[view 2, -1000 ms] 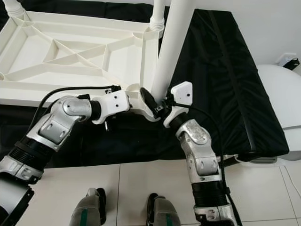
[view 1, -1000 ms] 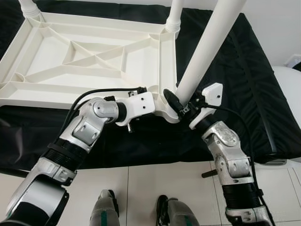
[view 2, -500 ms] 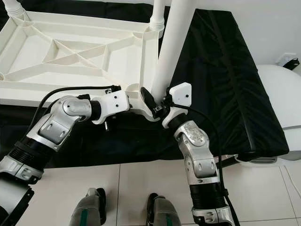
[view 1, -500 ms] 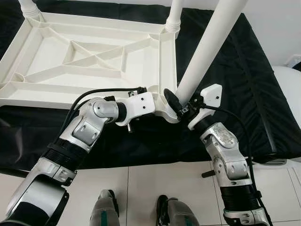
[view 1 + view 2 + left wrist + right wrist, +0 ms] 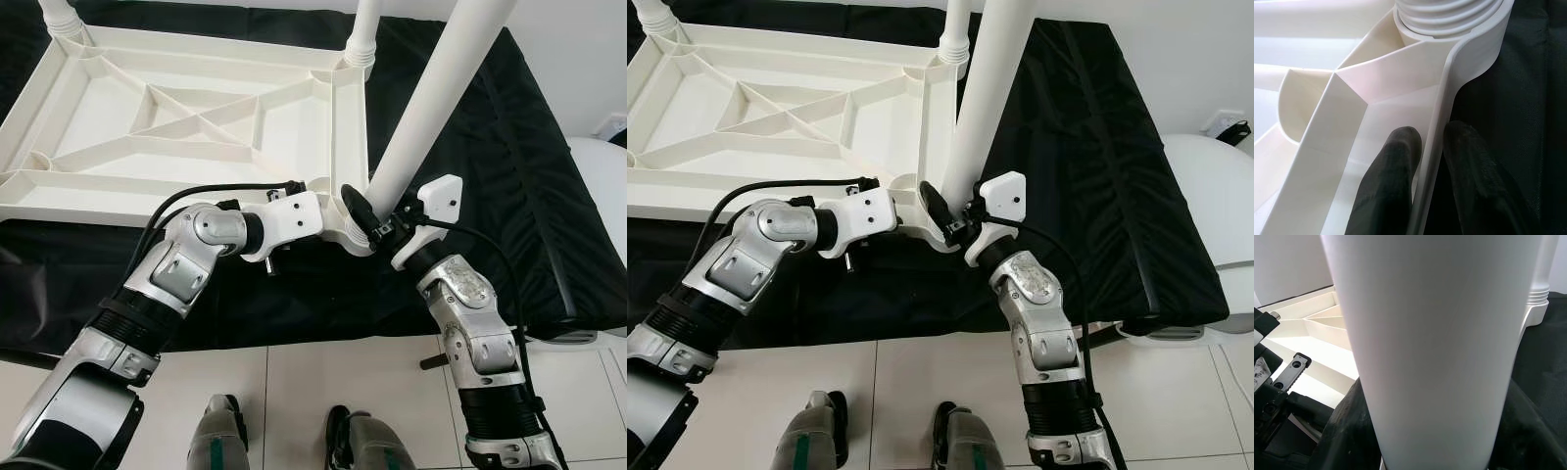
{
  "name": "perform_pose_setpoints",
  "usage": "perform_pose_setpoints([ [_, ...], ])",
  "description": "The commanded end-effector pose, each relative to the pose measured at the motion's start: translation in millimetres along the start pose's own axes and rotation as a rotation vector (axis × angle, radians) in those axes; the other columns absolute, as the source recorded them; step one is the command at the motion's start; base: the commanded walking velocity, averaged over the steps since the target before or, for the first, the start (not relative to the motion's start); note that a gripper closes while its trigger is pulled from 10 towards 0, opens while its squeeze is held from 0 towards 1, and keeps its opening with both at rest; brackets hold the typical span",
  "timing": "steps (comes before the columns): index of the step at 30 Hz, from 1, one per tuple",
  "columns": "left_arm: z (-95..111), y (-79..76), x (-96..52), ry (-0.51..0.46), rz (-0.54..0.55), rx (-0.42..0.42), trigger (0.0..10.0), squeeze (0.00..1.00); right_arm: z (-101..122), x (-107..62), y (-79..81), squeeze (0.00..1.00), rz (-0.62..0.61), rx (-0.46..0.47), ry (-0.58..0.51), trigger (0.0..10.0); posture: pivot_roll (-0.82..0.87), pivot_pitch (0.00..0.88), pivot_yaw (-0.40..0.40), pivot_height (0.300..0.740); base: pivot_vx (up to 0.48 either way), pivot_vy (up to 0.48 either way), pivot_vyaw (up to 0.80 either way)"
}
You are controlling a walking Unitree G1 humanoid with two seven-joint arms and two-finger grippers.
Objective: Building children table
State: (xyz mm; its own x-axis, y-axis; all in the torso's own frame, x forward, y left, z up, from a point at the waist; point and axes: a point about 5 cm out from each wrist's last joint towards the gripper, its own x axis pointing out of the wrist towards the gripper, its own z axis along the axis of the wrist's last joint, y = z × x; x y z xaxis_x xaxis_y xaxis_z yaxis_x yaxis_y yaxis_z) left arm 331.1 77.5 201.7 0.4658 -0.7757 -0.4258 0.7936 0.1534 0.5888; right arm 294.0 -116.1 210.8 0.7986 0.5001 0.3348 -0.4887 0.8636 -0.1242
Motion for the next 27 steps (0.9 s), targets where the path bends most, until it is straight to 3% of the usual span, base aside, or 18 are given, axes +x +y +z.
perform_pose_setpoints([
  [1,-0.2,-1.1,-0.1,0.003,0.013,0.006,10.0,0.0,3.0,-3.9,9.4,0.0,-0.185,-0.001,-0.008,10.0,0.08,0.222,-0.027,0.74,0.0,0.0,0.0],
  [2,-0.2,-1.1,-0.1,0.003,0.013,0.006,10.0,0.0,3.0,-3.9,9.4,0.0,-0.185,-0.001,-0.008,10.0,0.08,0.222,-0.027,0.74,0.0,0.0,0.0],
  [3,-0.8,-0.5,-0.8,0.006,0.014,0.005,10.0,0.0,0.6,-4.4,14.9,0.0,-0.289,0.012,0.009,10.0,0.08,0.221,-0.027,0.74,0.0,0.0,0.0],
  [7,-1.3,0.2,-1.5,0.009,0.015,0.005,10.0,0.0,-1.5,-5.3,18.8,0.0,-0.386,0.02,0.027,10.0,0.08,0.221,-0.027,0.74,0.0,0.0,0.0],
  [27,-0.5,-0.6,-0.4,0.007,0.011,0.014,10.0,0.0,-2.9,-6.3,21.8,0.0,-0.427,0.013,0.045,10.0,0.08,0.208,-0.026,0.74,0.0,0.0,0.0],
])
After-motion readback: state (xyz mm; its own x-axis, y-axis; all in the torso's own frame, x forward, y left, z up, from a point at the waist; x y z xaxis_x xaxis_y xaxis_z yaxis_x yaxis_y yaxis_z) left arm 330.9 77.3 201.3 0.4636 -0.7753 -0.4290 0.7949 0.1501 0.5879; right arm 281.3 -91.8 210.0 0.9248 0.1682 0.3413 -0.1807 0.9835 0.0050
